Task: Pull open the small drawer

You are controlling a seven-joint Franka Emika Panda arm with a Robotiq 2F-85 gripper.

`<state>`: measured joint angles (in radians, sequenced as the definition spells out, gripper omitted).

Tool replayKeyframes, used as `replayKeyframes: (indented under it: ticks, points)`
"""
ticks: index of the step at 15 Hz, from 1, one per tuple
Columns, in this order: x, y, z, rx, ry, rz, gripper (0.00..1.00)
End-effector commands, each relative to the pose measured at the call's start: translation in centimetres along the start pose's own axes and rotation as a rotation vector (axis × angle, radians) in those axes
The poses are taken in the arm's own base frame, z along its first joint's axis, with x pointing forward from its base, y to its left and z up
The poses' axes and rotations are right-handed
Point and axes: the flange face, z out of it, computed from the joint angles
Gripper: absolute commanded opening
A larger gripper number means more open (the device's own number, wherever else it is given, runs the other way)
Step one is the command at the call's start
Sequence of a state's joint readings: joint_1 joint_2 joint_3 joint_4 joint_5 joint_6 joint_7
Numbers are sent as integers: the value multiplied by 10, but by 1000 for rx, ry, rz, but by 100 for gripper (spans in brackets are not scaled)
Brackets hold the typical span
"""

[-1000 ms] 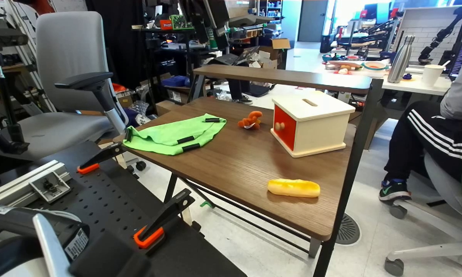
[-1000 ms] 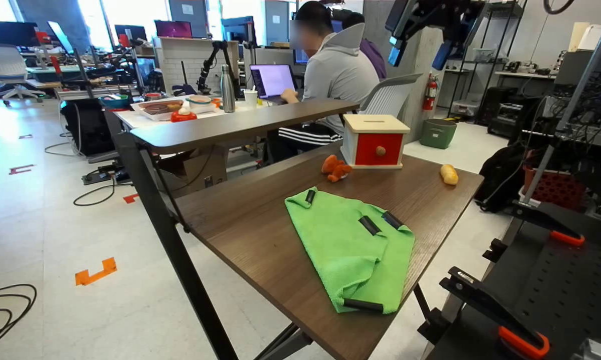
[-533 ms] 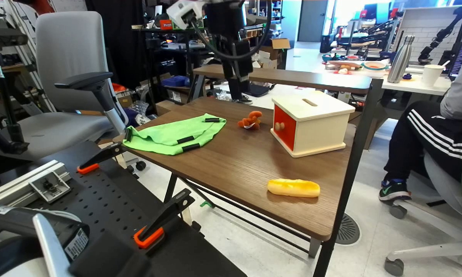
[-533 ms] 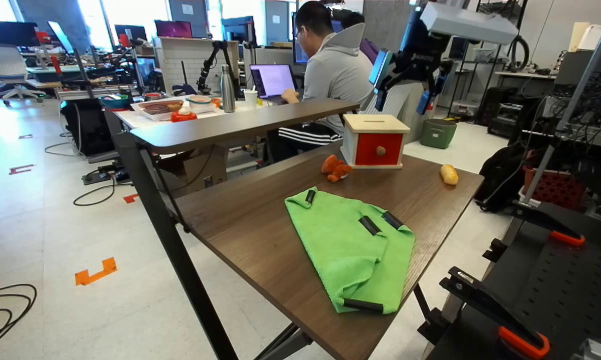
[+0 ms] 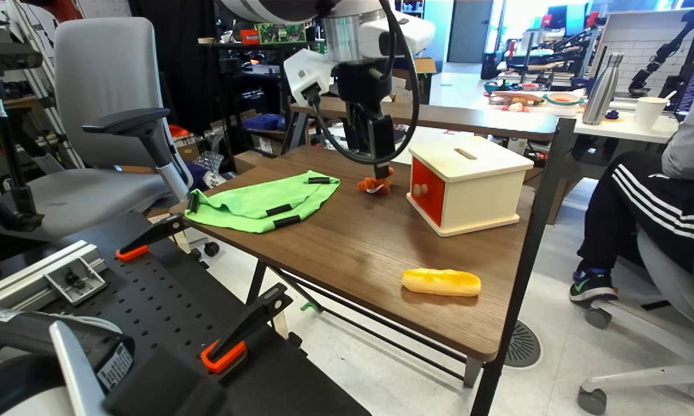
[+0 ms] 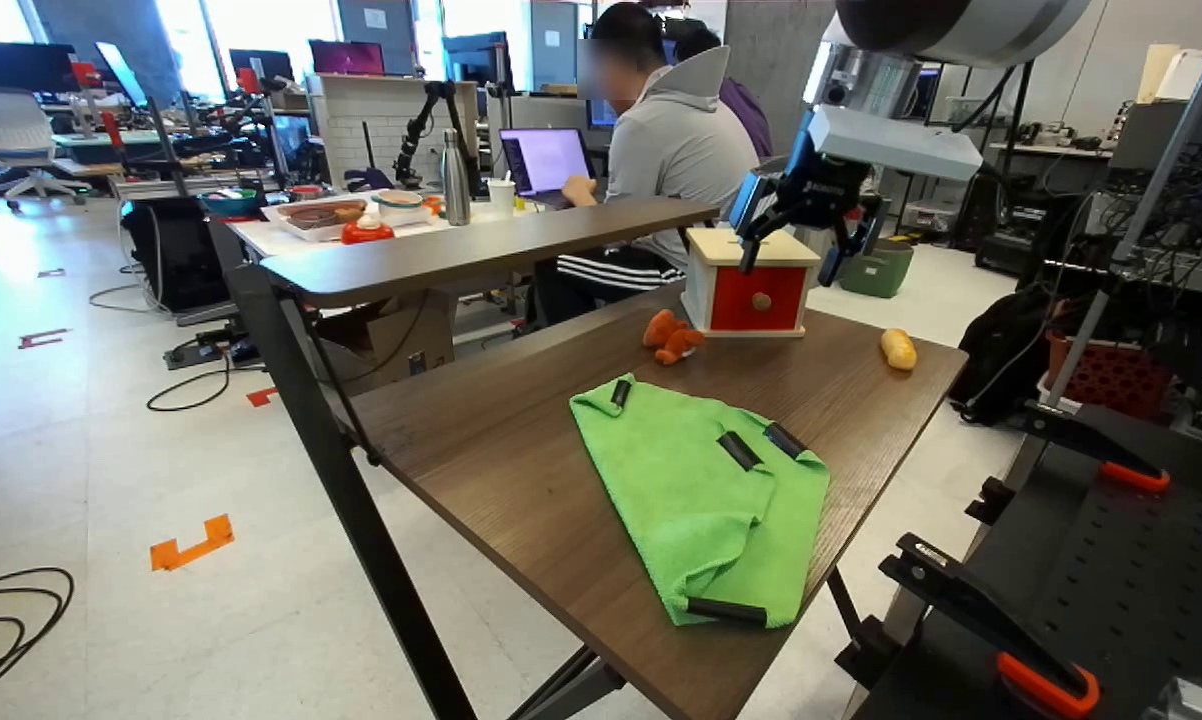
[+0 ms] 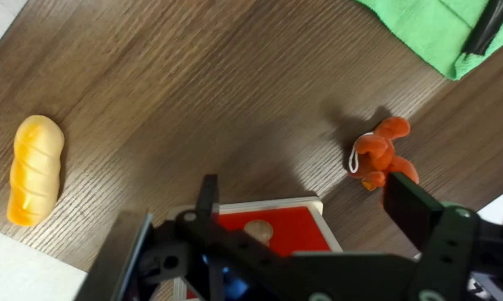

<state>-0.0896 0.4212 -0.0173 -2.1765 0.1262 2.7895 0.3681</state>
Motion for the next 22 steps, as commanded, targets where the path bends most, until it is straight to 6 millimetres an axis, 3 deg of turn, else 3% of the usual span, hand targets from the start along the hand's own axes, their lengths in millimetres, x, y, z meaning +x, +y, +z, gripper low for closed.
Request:
replayKeyframes:
  ticks: [1, 7, 22]
  points:
    - [15, 7, 17, 5, 71, 20, 100]
    - [29, 19, 35, -12, 111, 45, 100]
    - [46, 14, 57, -55, 133, 56, 100]
